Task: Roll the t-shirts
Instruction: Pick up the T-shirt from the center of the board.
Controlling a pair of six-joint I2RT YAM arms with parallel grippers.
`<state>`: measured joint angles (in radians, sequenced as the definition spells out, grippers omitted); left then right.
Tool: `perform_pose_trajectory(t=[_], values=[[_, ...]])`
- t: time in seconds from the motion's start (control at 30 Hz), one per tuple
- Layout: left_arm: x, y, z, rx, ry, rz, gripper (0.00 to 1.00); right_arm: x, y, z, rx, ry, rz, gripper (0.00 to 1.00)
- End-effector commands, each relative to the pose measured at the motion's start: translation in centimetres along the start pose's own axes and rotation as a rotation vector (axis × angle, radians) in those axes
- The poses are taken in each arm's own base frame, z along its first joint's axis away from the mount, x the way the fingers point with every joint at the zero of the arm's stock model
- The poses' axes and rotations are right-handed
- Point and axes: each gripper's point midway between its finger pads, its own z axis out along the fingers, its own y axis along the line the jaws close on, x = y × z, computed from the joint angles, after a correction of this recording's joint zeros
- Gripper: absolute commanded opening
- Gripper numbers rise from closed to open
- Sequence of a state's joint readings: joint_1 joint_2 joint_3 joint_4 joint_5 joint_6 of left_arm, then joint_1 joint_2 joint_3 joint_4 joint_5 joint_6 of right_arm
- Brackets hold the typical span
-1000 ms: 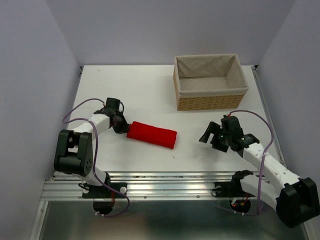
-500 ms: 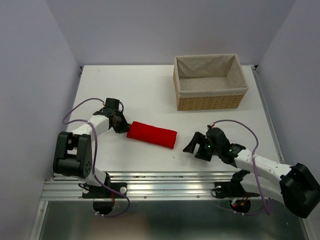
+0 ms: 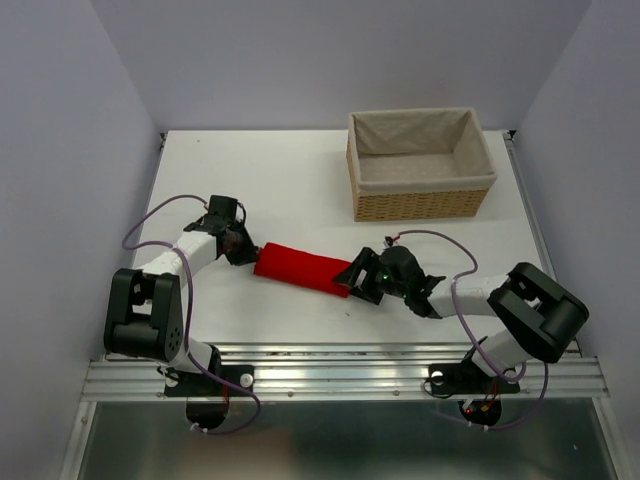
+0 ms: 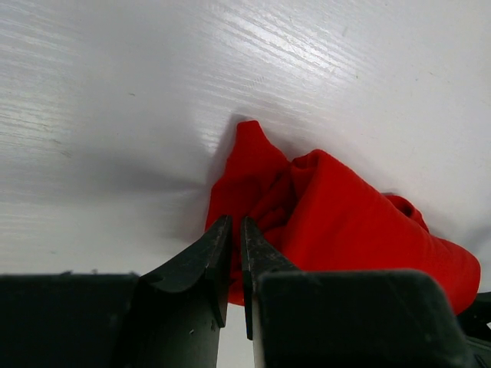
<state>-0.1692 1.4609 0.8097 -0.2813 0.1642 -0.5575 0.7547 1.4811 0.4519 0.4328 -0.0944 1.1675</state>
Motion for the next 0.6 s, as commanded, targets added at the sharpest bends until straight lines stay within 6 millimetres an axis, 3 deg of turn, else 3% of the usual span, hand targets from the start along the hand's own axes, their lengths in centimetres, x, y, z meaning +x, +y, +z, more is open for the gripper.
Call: perform_pose_trajectory(t=[0.0,0.13,0.37,0.5,0.53,0.57], values=[[-0.1,0.1,-0.8,0.001,-0.014,0.020,0.22,-0.2,-2.3,1.2,0.075,-0.049,0.065,0.74],[0.0,0.2,-0.8,-0.004,-0.010,0.023,0.22,-1.0,-2.5,1.9,0.089,-0.085,0.062,0.57],[-0.9,-0.1,-2.5,0.004,-0.055,0.038,0.22,-0.5,-4.2,1.6,0.138,-0.077,0.031,0.04],[-2.3,-1.0,-4.3,0.016,-0.100,0.058,0.22,-0.1,-6.8,0.1,0.255,-0.044,-0.021,0.01],[-3.0,-1.7,-5.1,0.034,-0.117,0.073,0.22,-0.7,-6.7,-0.5,0.265,-0.064,-0.032,0.01],[-3.2,-2.1,-5.4,0.046,-0.122,0.081,0.22,-0.3,-7.9,-1.4,0.320,-0.046,-0.049,0.01]])
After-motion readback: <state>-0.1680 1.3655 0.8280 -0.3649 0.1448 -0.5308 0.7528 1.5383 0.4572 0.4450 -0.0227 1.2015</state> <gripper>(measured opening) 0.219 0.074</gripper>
